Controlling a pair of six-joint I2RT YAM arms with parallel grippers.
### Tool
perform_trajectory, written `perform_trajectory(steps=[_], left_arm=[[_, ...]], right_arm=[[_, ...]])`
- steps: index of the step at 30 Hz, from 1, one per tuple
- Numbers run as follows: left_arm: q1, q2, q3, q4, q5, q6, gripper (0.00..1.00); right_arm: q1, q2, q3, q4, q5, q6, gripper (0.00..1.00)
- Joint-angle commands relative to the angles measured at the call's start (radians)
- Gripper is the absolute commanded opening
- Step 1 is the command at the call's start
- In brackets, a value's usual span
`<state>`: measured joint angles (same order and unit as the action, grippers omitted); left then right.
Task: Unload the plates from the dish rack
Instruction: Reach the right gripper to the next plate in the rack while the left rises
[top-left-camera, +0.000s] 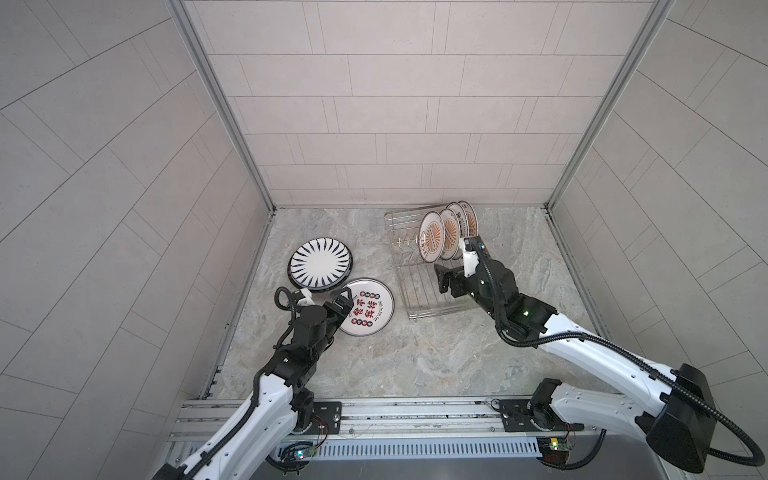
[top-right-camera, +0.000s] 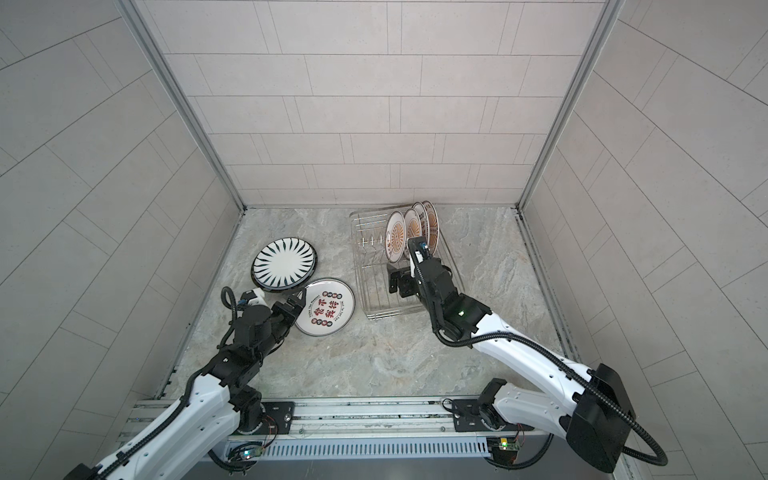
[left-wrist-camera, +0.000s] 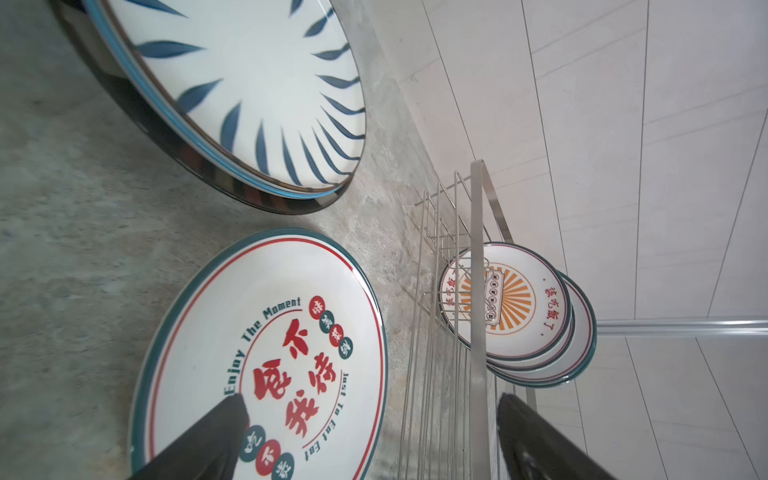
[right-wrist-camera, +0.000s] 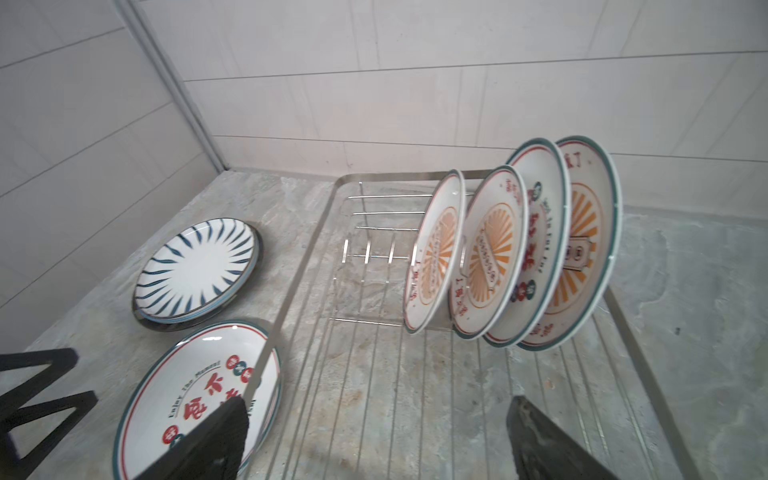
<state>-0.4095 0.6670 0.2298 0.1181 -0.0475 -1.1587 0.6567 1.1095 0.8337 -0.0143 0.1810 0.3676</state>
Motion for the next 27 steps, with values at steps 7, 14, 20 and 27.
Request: perform_trajectory(steps=[7,14,20,27], left_arm=[[-0.061,0.149,0.032,0.479,0.272,0.238,1.00],[-0.076,0.168,0.054,0.590,0.354,0.313,1.00],[-0.143,0.216,0.093,0.595,0.335,0.366,1.00],[-0.218,0.285,0.106,0.604,0.332,0.405,1.00]], right_arm=[[-0.187,0.161,0.195,-0.072,-0.056,-0.027,0.88],[-0.250,0.332,0.367,-0.170,-0.019,-0.042,0.52],[-0.272,0.476,0.501,-0.243,0.029,-0.075,0.40],[-0.272,0.599,0.618,-0.334,0.144,-0.086,0.25]])
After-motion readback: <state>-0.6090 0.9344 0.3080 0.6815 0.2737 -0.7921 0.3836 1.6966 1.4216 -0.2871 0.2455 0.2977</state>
